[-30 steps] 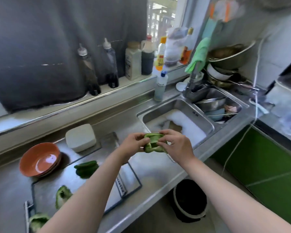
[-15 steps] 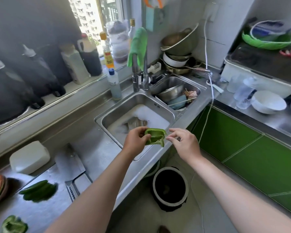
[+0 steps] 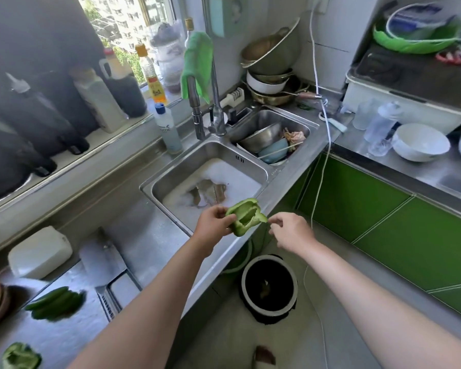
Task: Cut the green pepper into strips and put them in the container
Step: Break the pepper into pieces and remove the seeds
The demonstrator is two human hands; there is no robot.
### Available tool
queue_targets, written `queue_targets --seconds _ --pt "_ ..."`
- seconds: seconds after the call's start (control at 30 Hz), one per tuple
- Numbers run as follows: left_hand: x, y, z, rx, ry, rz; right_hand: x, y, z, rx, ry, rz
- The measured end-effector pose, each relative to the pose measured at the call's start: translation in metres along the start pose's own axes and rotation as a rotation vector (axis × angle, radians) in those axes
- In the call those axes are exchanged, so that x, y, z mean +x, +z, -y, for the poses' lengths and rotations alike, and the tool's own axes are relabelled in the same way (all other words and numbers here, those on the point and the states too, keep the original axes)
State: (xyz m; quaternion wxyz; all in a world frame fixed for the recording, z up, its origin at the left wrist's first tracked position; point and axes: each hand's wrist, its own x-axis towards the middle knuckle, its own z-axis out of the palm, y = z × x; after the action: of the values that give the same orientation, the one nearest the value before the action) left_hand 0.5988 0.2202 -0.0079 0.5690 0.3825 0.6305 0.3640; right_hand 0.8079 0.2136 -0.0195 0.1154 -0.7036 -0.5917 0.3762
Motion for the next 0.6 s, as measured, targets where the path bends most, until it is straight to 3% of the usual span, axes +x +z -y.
queue_targets --seconds 0.13,0.2,0.37,0.6 --pt "-0.005 -0.007 -0.001 -0.098 -0.054 0.020 -0.006 0.009 0.036 0.497 0.068 0.179" --pt "-0.008 -0.018 -0.002 -0.104 -0.045 0.025 -0.006 0.015 0.053 0.584 0.047 0.194" --pt "-0.026 -0.068 0.004 0.069 0.034 -0.092 -0.003 0.049 0.092 0.538 -0.044 0.281" --pt "-0.077 -0.179 0.039 -0.016 -0.045 -0.218 -0.030 0.142 0.189 0.405 -0.119 0.520"
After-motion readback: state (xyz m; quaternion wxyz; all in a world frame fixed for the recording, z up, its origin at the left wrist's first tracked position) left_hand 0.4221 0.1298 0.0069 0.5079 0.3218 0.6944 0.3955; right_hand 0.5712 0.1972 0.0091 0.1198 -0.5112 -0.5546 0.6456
